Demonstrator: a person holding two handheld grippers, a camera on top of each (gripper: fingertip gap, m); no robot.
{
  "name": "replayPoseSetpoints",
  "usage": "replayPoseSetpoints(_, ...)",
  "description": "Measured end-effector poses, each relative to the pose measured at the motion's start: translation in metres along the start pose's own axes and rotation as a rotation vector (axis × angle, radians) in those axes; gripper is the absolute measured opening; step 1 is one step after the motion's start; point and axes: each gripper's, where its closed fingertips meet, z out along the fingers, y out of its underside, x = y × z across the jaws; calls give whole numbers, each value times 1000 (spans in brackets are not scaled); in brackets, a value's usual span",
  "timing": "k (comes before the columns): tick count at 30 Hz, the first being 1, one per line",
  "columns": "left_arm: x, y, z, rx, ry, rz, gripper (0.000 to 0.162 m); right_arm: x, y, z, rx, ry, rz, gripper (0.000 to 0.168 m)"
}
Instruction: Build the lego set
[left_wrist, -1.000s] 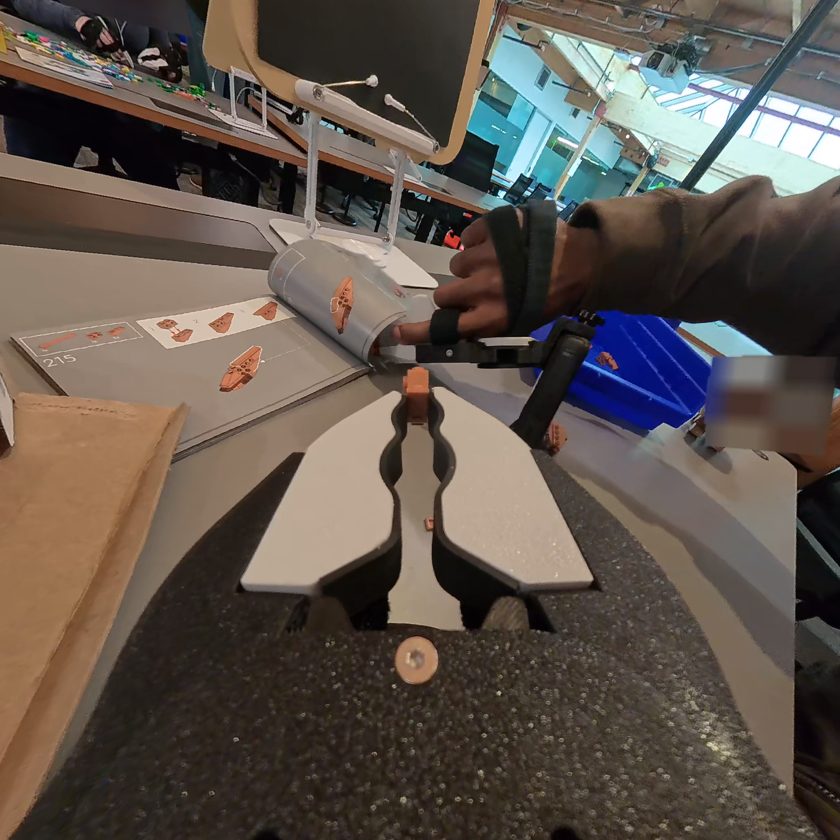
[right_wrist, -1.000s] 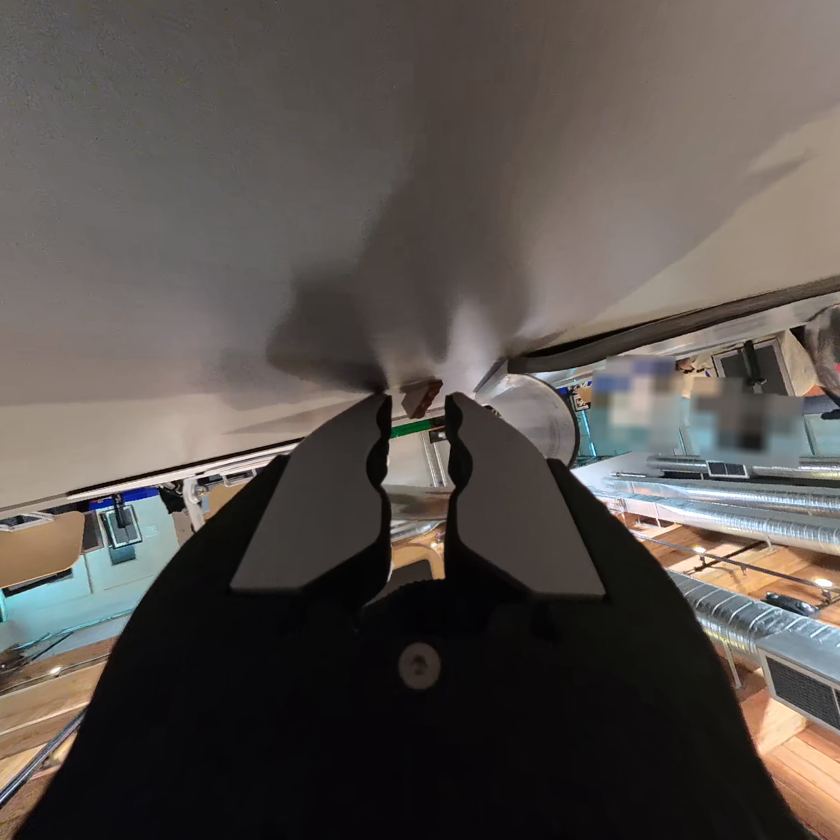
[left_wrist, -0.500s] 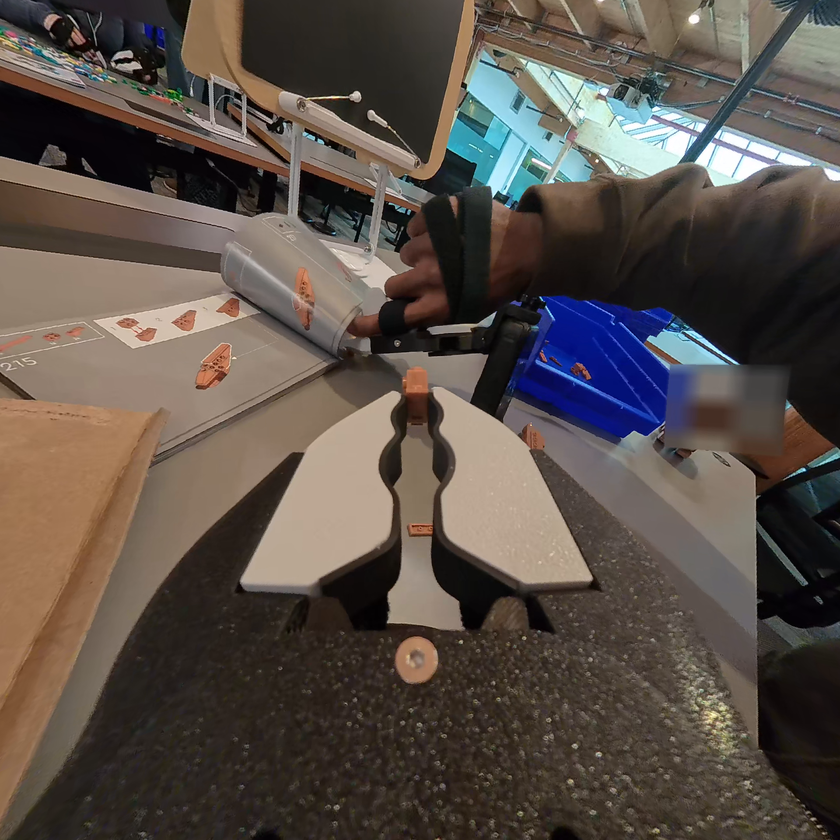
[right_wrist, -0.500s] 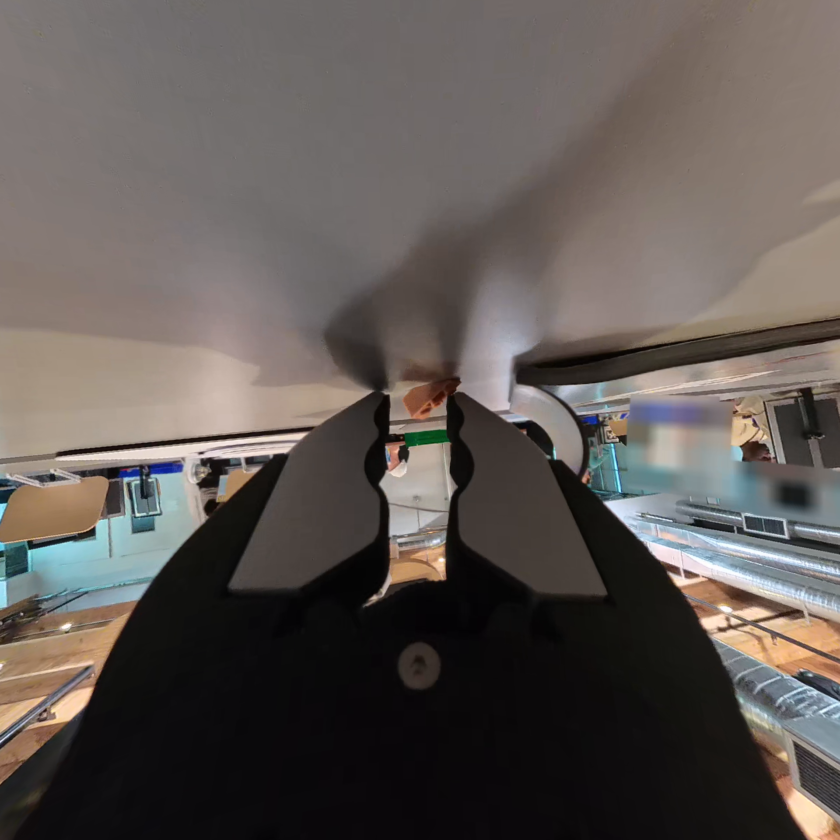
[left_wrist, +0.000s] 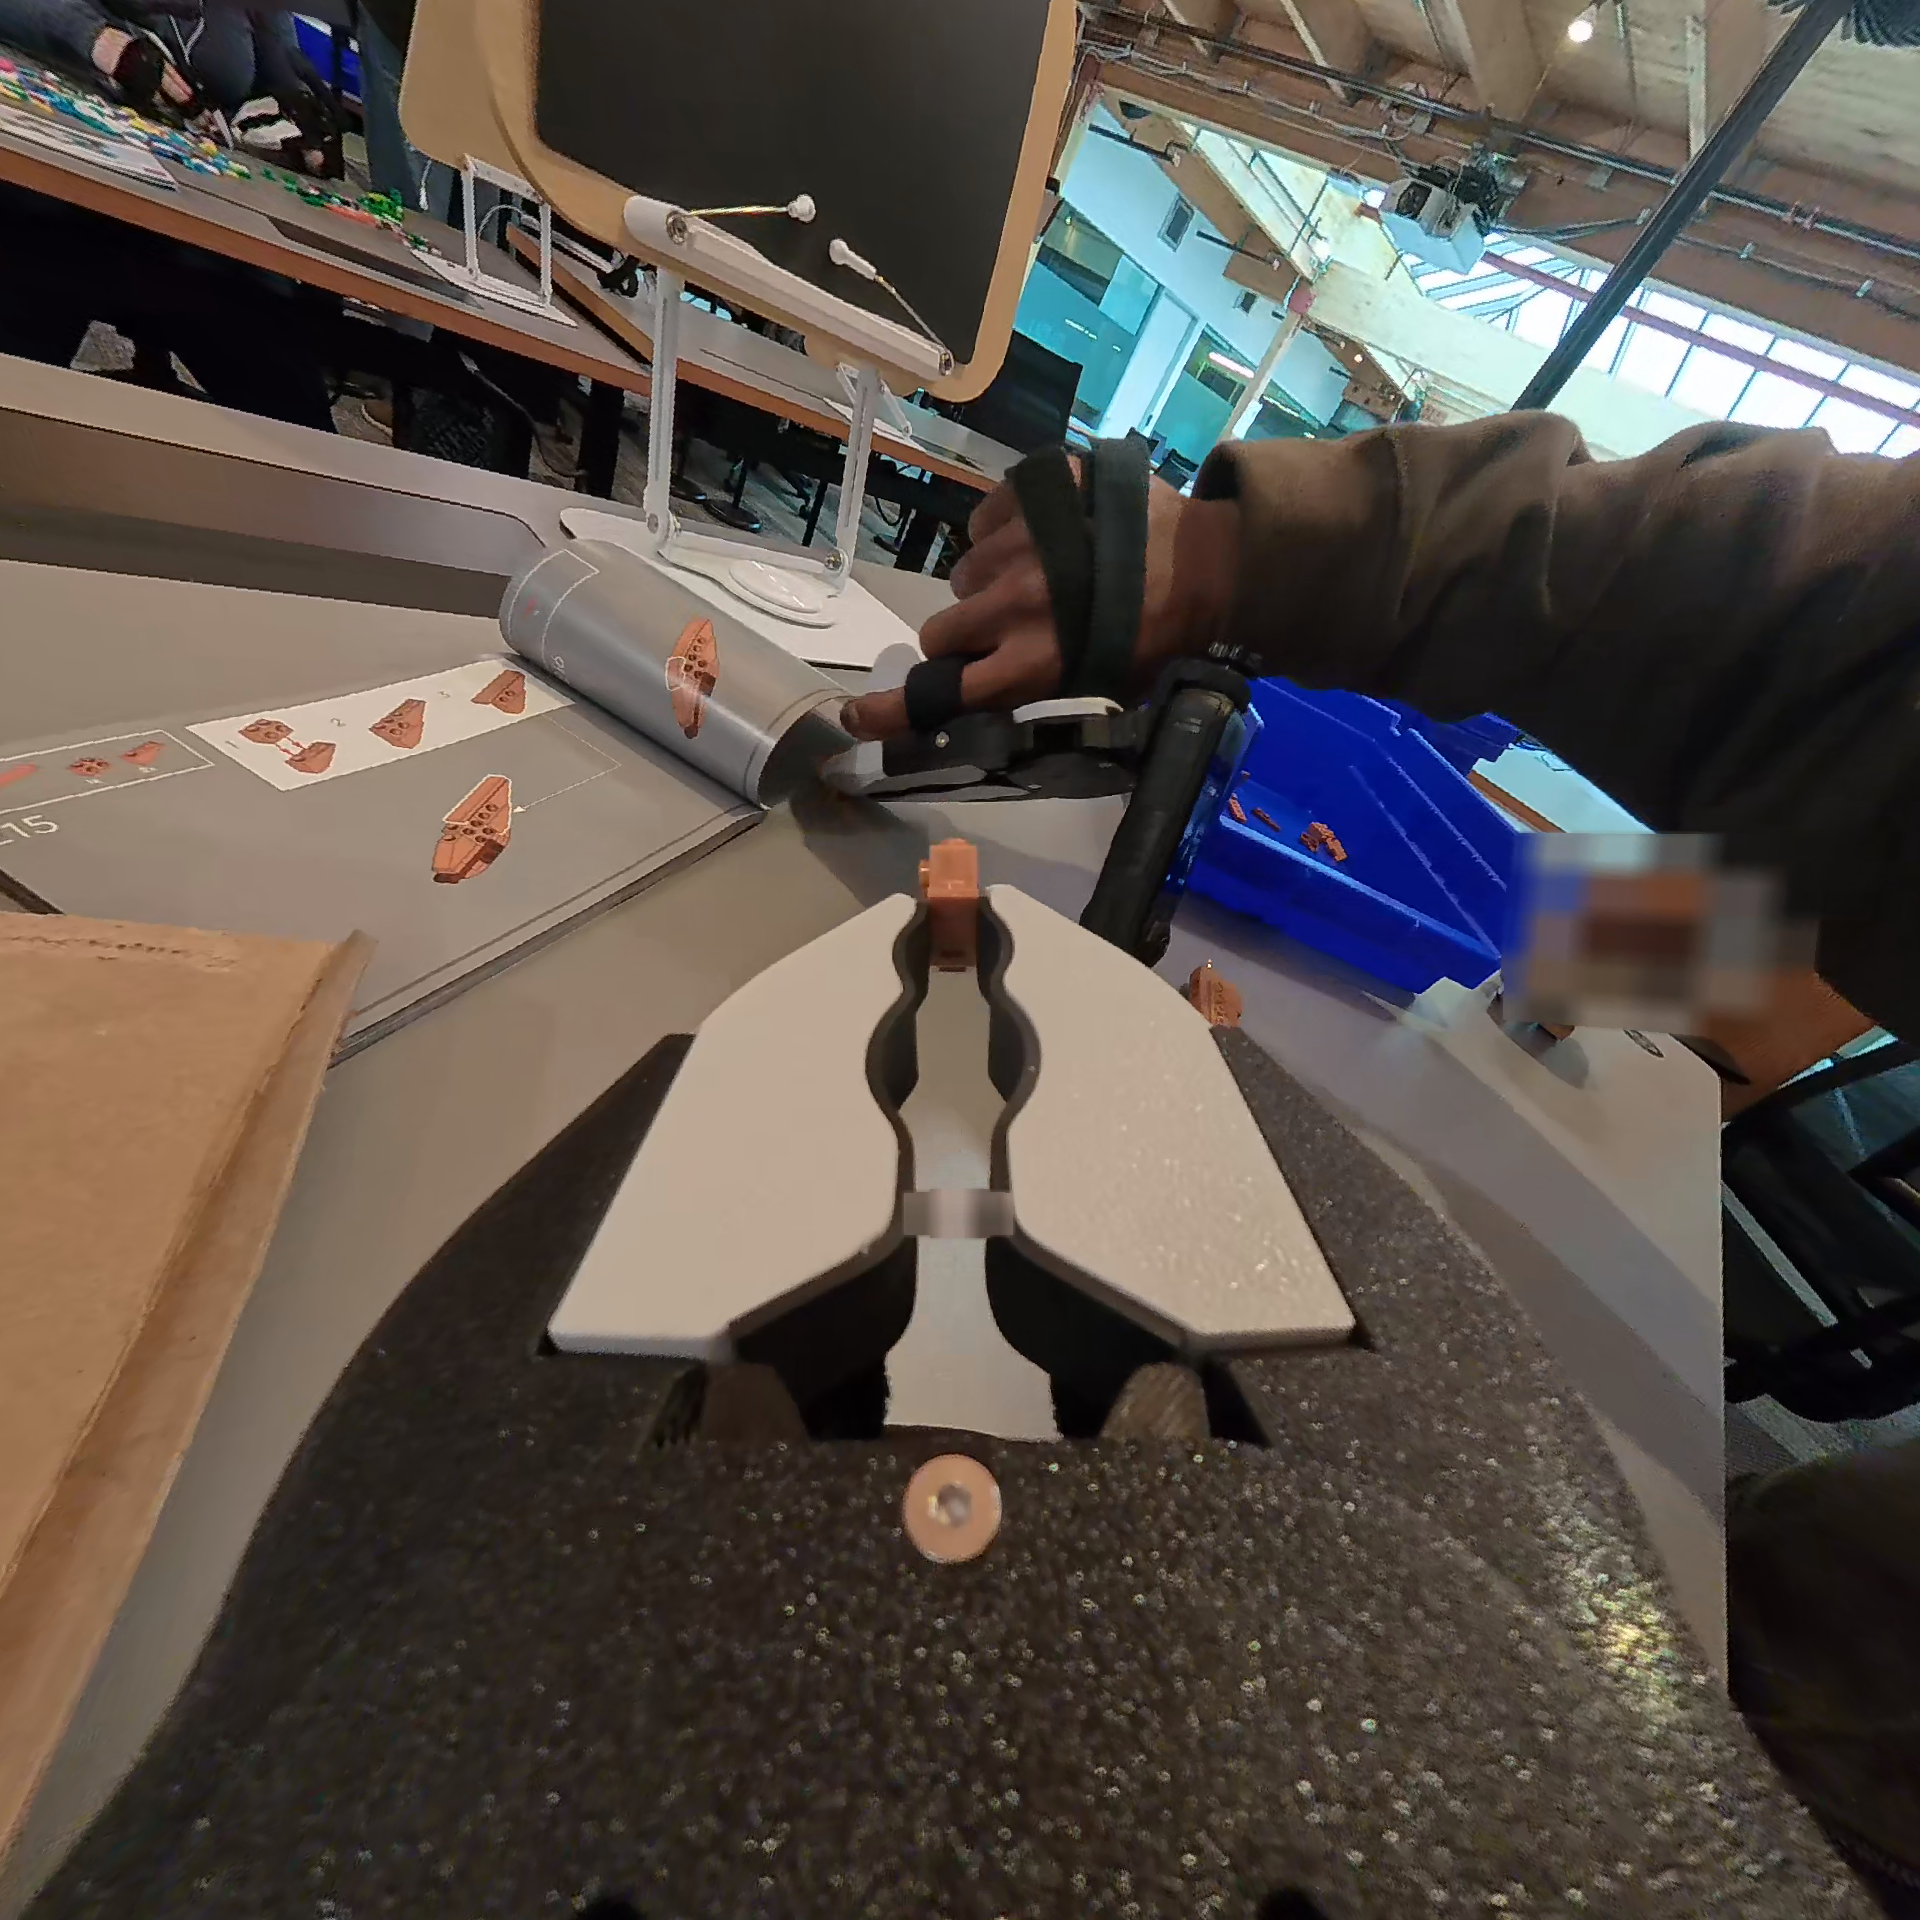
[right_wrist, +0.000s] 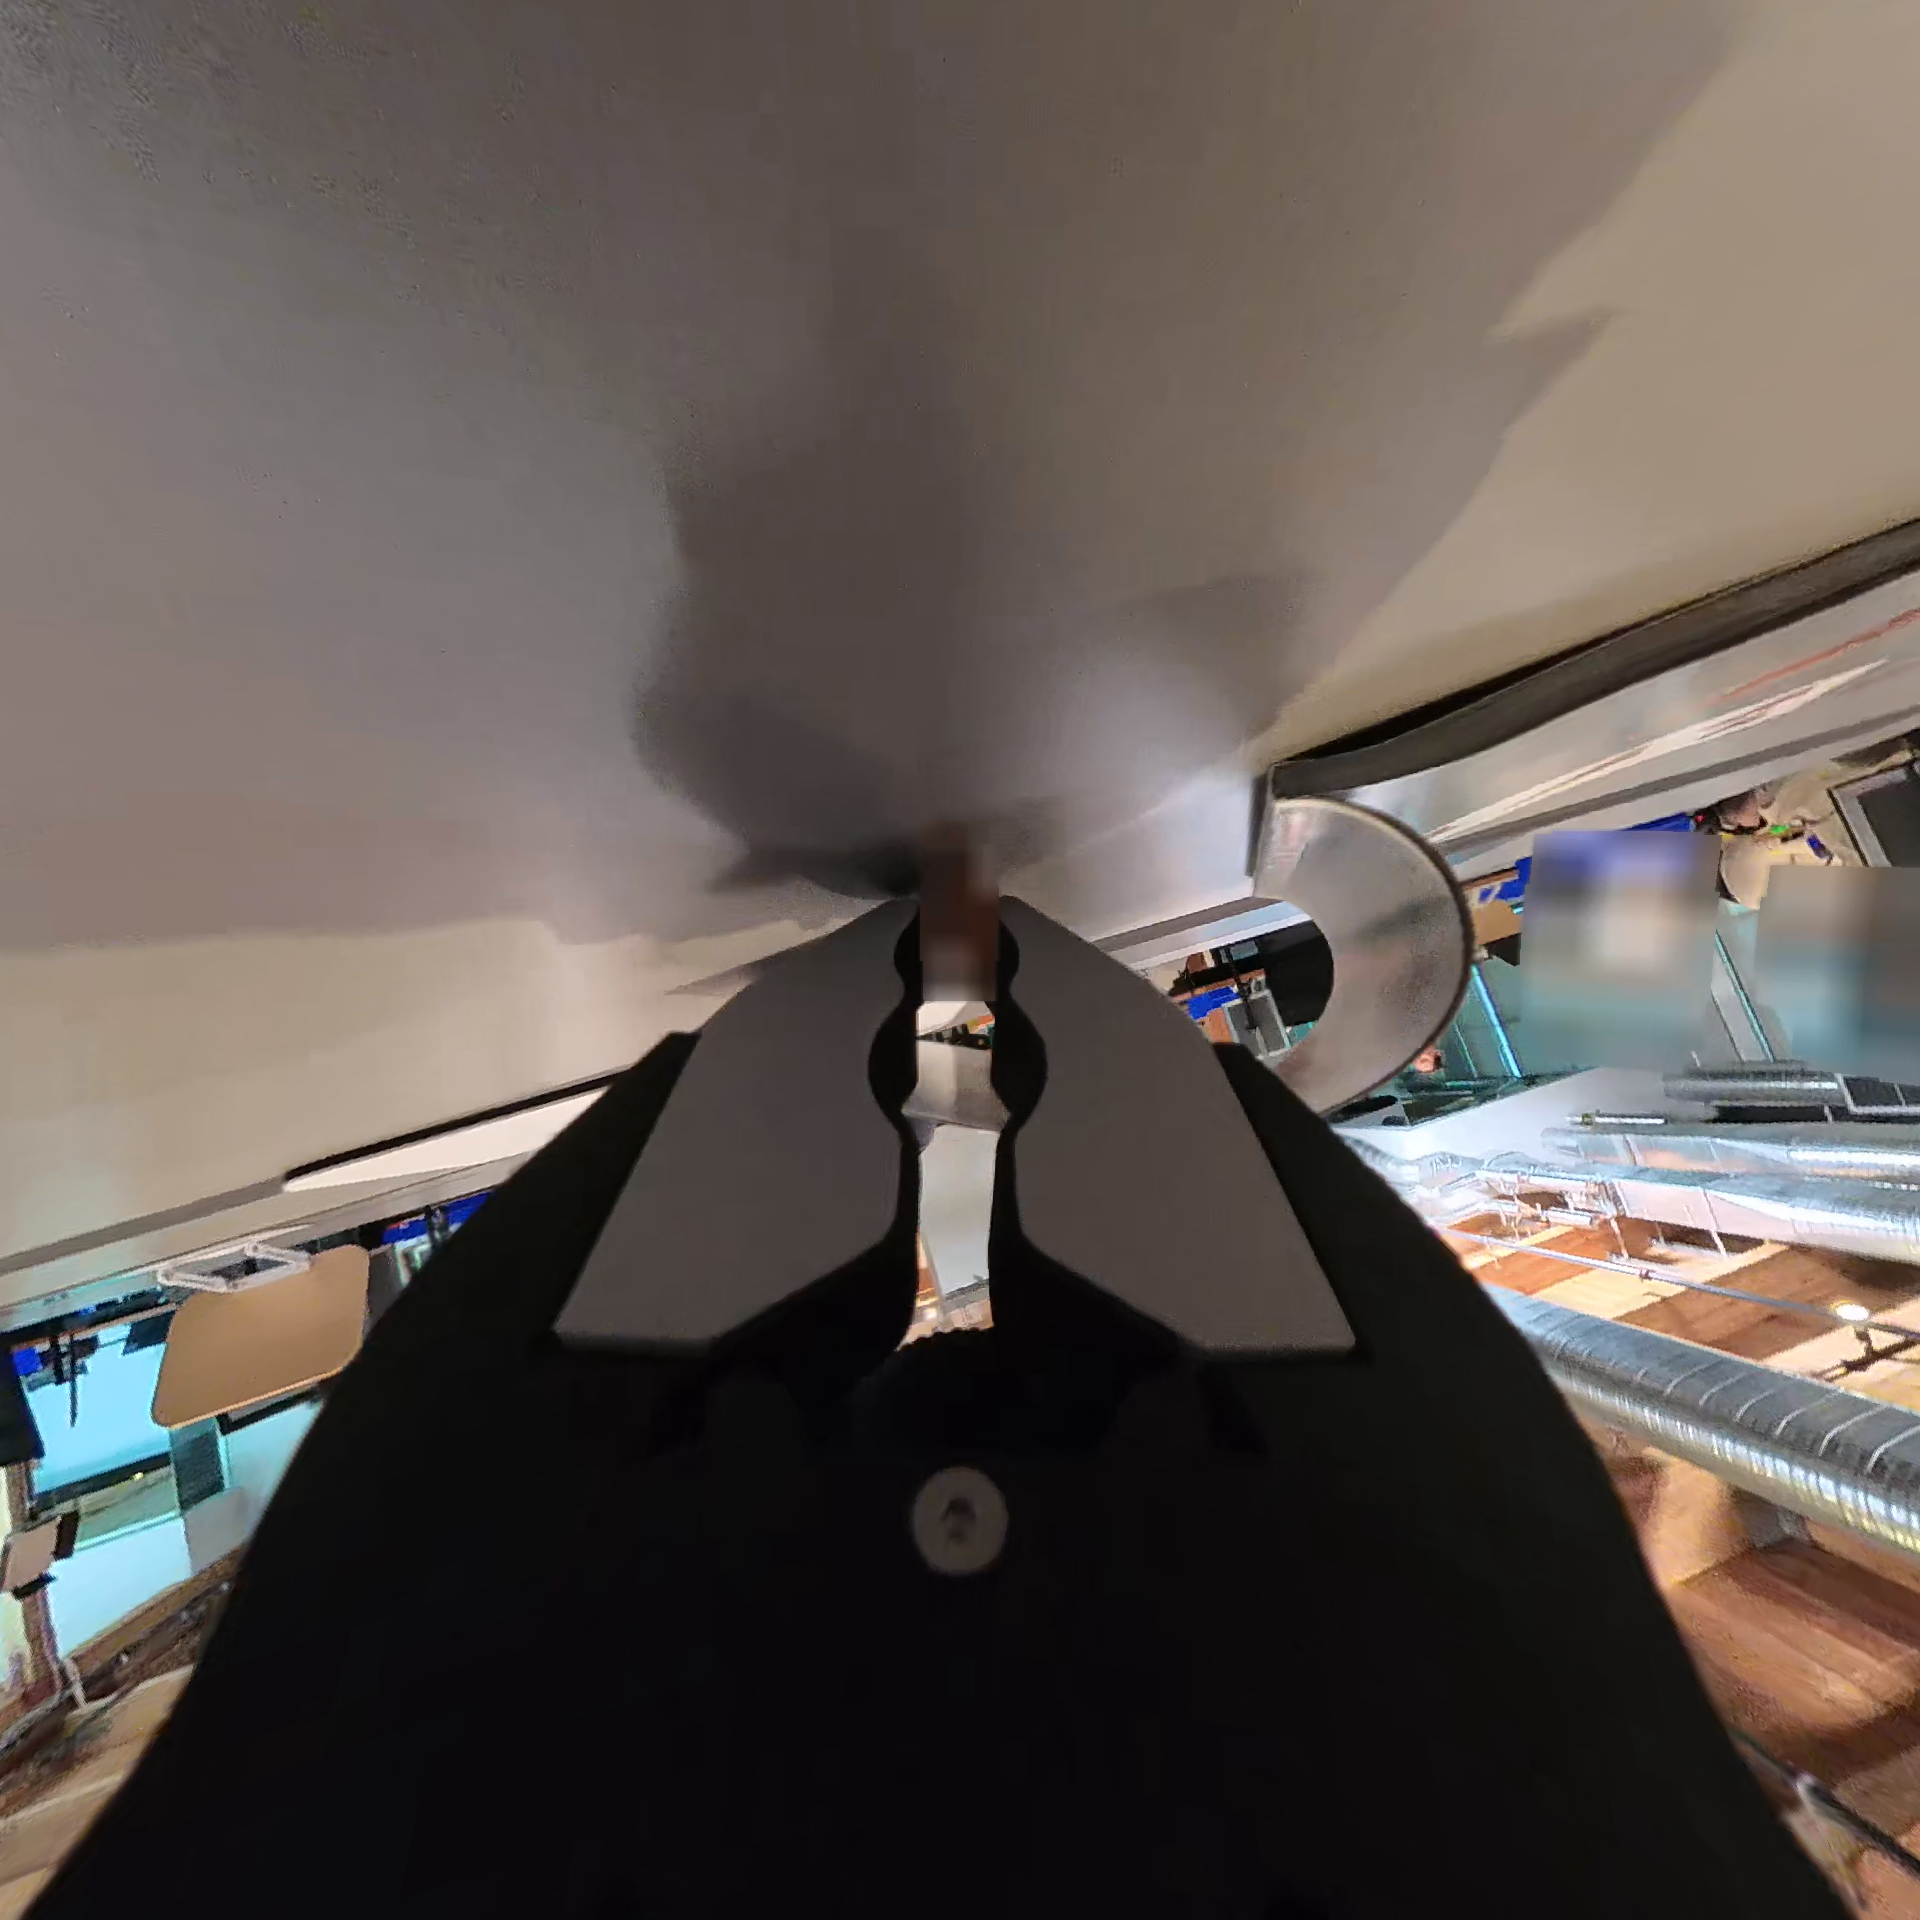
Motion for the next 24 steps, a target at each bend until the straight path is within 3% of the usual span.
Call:
replayPoseSetpoints(12,2,5,3,-23,12,-2,8,-16,-3,-27,40,75,206,8)
replayPoseSetpoints(18,25,29,19,-160,124,52,8,-4,-18,-81,144,43,729,8)
replayPoseSetpoints(24,56,54,48,-295,236,178,8,44,-36,-154,334,111,1279,8)
